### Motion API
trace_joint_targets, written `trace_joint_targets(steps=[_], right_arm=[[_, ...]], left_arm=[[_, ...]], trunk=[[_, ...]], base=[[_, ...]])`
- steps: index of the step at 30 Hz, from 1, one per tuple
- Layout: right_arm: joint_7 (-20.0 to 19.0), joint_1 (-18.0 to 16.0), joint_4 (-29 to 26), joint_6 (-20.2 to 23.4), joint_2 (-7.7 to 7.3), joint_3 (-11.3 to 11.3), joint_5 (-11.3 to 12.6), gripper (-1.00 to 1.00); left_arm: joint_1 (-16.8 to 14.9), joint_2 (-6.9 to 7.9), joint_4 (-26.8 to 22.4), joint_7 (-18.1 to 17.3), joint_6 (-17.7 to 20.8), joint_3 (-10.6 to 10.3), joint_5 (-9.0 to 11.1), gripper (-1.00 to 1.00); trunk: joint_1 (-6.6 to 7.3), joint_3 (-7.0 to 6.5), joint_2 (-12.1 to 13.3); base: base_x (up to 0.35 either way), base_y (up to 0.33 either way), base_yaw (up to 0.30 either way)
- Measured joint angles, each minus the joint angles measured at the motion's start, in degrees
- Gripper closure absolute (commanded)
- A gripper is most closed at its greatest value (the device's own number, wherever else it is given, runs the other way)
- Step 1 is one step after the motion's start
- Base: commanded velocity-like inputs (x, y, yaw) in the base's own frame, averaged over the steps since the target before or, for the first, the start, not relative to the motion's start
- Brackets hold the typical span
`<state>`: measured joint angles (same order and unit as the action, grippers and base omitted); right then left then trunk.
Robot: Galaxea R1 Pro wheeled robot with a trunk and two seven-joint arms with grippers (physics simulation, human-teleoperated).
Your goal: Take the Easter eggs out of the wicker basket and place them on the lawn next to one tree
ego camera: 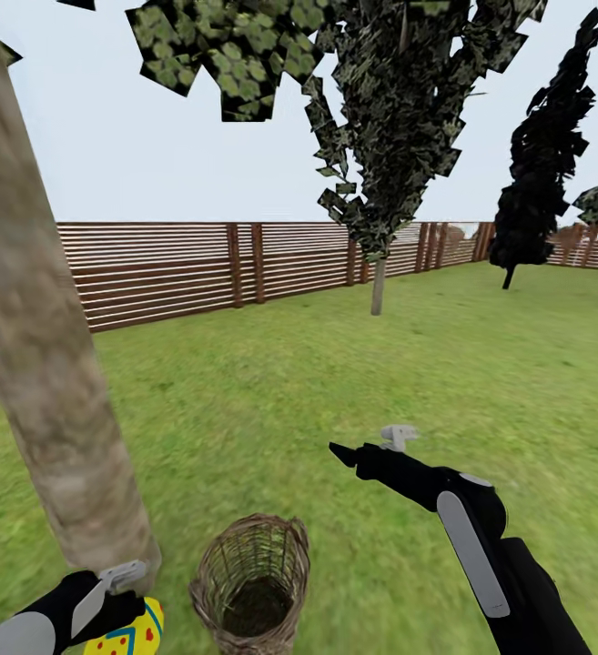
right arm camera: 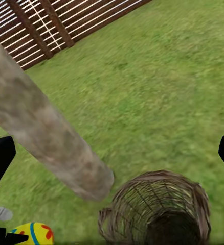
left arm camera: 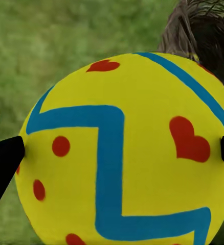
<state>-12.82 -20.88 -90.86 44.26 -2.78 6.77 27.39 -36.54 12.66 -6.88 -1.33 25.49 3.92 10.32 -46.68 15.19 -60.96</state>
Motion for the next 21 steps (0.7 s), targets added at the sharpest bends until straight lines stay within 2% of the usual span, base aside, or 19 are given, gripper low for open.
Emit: trace_joint_targets(steps=[9, 17, 21], right_arm=[[-0.07, 0.0, -0.04, 0.0, 0.0, 0.08, 0.0, -1.0], [-0.08, 0.0, -0.04, 0.0, 0.0, 0.09, 0.0, -1.0], [-0.19, 0.0, -0.05, 0.0, 0.0, 0.23, 0.0, -1.0]], left_arm=[[0.0, 0.0, 0.01, 0.0, -0.37, 0.0, -0.02, 1.0], [0.0, -0.02, 0.01, -0.01, -0.77, -0.01, -0.06, 1.0], [0.0, -0.03, 0.02, 0.01, -0.79, -0.01, -0.07, 1.0]], trunk=[[0.01, 0.28, 0.0], [0.03, 0.29, 0.0], [0.03, 0.29, -0.01]], base=[[-0.263, 0.0, 0.267], [-0.033, 0.0, 0.285], [-0.001, 0.0, 0.133]])
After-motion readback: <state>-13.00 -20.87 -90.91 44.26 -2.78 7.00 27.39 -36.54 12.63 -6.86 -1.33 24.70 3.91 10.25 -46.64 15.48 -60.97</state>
